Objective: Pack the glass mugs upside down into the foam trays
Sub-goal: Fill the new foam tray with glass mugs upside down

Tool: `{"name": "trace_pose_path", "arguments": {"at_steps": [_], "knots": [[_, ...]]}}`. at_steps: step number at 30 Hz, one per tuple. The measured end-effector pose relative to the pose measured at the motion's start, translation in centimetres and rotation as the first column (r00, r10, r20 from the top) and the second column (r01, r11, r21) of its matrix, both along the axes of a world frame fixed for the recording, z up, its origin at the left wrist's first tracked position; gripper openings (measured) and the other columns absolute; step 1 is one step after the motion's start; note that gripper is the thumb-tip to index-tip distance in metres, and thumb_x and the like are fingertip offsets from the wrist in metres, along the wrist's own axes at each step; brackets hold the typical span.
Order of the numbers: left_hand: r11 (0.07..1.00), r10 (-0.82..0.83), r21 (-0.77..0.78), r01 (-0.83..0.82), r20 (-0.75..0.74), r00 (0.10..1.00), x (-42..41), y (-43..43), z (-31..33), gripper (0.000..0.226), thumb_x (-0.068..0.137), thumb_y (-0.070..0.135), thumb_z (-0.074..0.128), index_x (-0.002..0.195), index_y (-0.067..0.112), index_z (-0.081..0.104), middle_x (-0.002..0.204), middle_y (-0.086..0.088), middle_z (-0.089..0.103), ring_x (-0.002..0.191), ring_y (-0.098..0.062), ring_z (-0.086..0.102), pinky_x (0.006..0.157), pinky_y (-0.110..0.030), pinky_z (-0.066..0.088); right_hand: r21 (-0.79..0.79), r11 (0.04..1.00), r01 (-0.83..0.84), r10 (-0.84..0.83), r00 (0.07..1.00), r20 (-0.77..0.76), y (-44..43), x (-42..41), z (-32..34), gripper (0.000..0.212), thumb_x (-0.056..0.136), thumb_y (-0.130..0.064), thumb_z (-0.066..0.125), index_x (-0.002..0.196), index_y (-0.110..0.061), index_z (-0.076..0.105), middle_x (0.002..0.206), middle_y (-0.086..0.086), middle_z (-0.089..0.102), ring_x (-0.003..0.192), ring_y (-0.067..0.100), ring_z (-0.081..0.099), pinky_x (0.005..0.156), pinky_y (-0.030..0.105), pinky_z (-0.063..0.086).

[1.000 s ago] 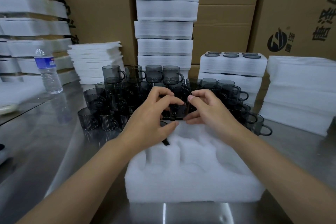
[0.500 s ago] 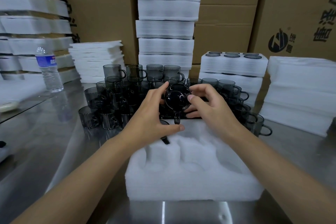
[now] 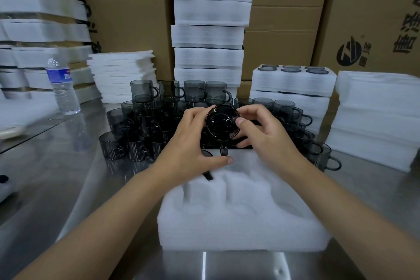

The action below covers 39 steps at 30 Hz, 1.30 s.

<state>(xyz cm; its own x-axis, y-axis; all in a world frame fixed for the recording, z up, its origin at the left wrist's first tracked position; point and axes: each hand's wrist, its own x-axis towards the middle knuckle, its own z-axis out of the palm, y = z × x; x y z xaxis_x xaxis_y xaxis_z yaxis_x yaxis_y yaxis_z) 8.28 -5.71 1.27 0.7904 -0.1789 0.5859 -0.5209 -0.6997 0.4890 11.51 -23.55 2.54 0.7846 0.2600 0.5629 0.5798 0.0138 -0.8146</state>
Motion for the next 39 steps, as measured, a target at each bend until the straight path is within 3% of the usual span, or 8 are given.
{"name": "trace_pose_path", "arguments": {"at_steps": [8, 14, 23, 32, 39], "knots": [[1.0, -0.006, 0.003, 0.006, 0.009, 1.0, 0.13, 0.07, -0.13, 0.093, 0.059, 0.052, 0.08, 0.133, 0.045, 0.024, 0.123, 0.023, 0.025, 0.122, 0.003, 0.033, 0.102, -0.025, 0.039, -0.026, 1.0, 0.015, -0.015, 1.0, 0.017, -0.11, 0.3, -0.23, 0.007, 0.091, -0.029, 0.058, 0.095, -0.035, 0.058, 0.088, -0.019, 0.064, 0.075, 0.01, 0.068, 0.06, 0.02, 0.051], [1.0, -0.002, 0.009, 0.002, 0.011, 1.0, 0.13, 0.06, -0.09, 0.093, 0.054, 0.064, 0.071, 0.131, 0.046, 0.023, 0.114, 0.031, 0.022, 0.121, 0.005, 0.031, 0.1, -0.026, 0.041, -0.024, 0.999, 0.028, -0.027, 0.999, 0.029, -0.03, 0.28, -0.18, 0.009, 0.092, -0.026, 0.058, 0.094, -0.034, 0.057, 0.091, -0.014, 0.063, 0.074, 0.01, 0.067, 0.059, 0.02, 0.051], [1.0, -0.003, 0.008, 0.003, 0.018, 1.0, 0.24, 0.16, -0.14, 0.102, 0.055, 0.06, 0.076, 0.143, 0.033, 0.031, 0.119, 0.026, 0.024, 0.122, 0.001, 0.033, 0.102, -0.031, 0.043, -0.054, 0.998, 0.02, -0.018, 0.999, 0.038, -0.06, 0.34, -0.14, 0.01, 0.085, -0.035, 0.055, 0.095, -0.037, 0.056, 0.088, -0.027, 0.062, 0.073, 0.008, 0.067, 0.059, 0.019, 0.05], [1.0, -0.003, 0.012, 0.003, 0.01, 1.0, 0.29, 0.17, -0.17, 0.104, 0.054, 0.061, 0.075, 0.143, 0.035, 0.029, 0.119, 0.028, 0.023, 0.121, 0.004, 0.033, 0.1, -0.028, 0.043, -0.079, 0.997, 0.023, -0.02, 0.999, 0.045, -0.07, 0.28, -0.1, 0.014, 0.082, -0.039, 0.052, 0.096, -0.039, 0.055, 0.089, -0.028, 0.062, 0.074, 0.007, 0.067, 0.06, 0.019, 0.05], [1.0, -0.014, 0.003, 0.014, 0.002, 1.0, 0.13, 0.14, -0.15, 0.097, 0.052, 0.068, 0.069, 0.135, 0.048, 0.024, 0.117, 0.03, 0.022, 0.119, 0.008, 0.032, 0.098, -0.025, 0.042, -0.082, 0.996, 0.034, -0.031, 0.999, 0.032, 0.01, 0.27, -0.06, 0.017, 0.079, -0.043, 0.052, 0.095, -0.038, 0.056, 0.087, -0.027, 0.063, 0.074, 0.007, 0.067, 0.06, 0.02, 0.051]]}}
